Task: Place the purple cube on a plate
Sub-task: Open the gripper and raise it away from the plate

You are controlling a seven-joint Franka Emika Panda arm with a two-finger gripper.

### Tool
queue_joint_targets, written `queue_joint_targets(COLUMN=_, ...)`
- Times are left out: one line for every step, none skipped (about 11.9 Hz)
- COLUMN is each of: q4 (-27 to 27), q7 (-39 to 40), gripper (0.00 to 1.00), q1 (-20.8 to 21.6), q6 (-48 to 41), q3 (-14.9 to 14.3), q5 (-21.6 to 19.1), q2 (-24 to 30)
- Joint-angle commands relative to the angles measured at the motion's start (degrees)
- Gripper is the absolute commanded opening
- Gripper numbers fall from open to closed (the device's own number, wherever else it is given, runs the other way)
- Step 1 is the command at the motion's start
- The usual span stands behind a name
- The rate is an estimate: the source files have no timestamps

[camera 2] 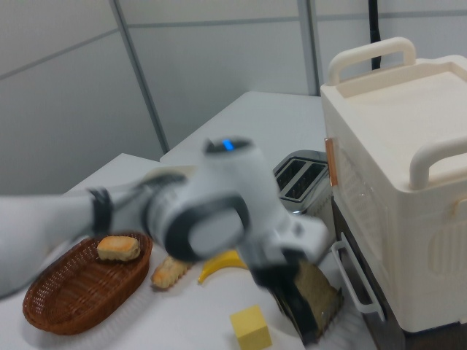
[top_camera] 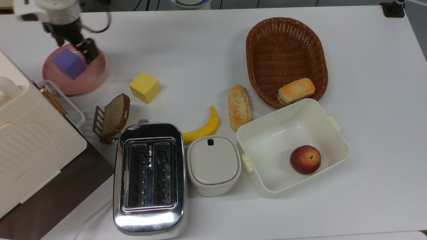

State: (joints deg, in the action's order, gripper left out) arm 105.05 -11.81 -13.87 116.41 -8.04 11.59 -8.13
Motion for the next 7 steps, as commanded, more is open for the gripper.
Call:
queue_joint_targets(q4=-10.70, q7=-0.31, gripper=1.00, q1=4.03, q6=-17.05, q3=9.41, q5=-4.79, q2=5.04)
queue_joint_targets(q4=-14.48, q7=-0.31, gripper=1.00, q1=4.81, q6=-19.80, q3=12.15, q5=-7.35, q2=5.31)
queue_joint_targets(q4=-16.87, q7=-0.66, gripper=1.00, q1=7.34, q6=-20.95, q3=13.22, q5=-8.24, q2=5.23)
queue_joint_targets(q4=-17.06, q7=-2.75, gripper=1.00, q1=12.94, q6=-20.88, q3=12.79, q5=-7.55, q2=5.05)
queue_joint_targets(q4=-16.81, q7=-5.73, gripper=1.00, q1=16.21, q6=-20.62, q3=12.62, q5=-7.11, q2=4.70)
queue_joint_targets(q4=-16.28, q7=-6.37, gripper=1.00, q1=16.94, q6=-20.53, q3=12.35, q5=-7.02, q2=4.70)
queue_joint_targets(q4=-15.23, q7=-6.20, gripper=1.00, q1=17.99, q6=-20.53, q3=10.52, q5=-7.02, q2=4.70)
